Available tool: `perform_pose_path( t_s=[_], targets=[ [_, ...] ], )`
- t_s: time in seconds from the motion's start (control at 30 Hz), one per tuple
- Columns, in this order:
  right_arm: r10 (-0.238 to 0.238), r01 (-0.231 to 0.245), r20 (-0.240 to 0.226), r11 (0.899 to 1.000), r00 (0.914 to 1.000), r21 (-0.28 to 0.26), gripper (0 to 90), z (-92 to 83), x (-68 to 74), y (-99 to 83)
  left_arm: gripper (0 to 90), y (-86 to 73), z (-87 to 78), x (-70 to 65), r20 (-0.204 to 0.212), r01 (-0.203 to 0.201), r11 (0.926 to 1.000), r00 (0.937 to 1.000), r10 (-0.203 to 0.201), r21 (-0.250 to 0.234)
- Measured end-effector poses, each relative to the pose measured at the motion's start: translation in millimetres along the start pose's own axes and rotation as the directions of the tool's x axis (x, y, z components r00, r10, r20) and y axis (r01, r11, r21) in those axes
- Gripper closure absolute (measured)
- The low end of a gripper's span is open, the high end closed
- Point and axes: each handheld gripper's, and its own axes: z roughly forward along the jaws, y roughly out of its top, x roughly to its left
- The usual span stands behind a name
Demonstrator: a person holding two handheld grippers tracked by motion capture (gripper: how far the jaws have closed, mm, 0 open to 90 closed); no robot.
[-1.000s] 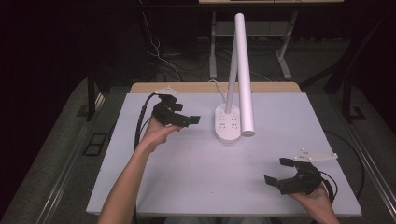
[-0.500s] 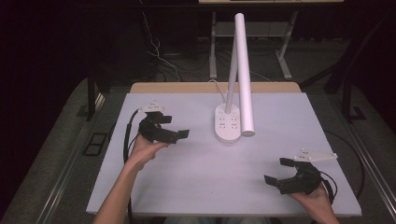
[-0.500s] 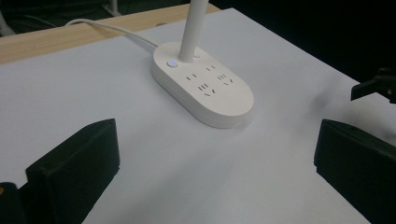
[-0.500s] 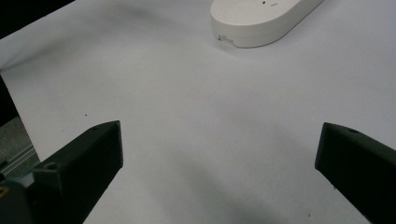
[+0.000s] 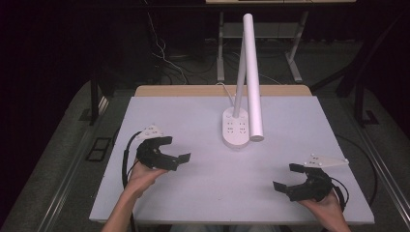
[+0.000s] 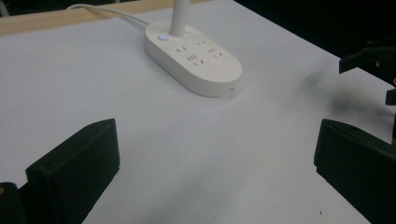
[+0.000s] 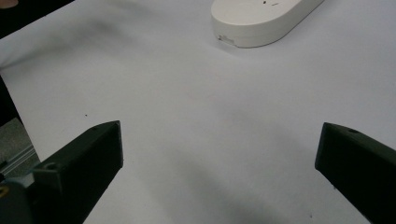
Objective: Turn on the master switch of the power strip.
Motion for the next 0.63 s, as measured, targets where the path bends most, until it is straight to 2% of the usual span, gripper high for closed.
perform_pose_path(
  t_s=[0.4,0.63],
  targets=[
    [-0.003,0.003,-0.003,1.000,1.0000,0.001,0.4,0.5,1.9,-0.4,0.0,-31.9,-12.2,-8.1,-0.015,0.037,0.9992,0.9992,-0.037,-0.013],
    [0.007,-0.007,-0.006,1.000,1.0000,0.003,0.4,0.9,3.4,-1.2,0.0,-47.2,-11.2,-11.0,0.008,0.058,0.9983,0.9983,-0.058,-0.006]
  ],
)
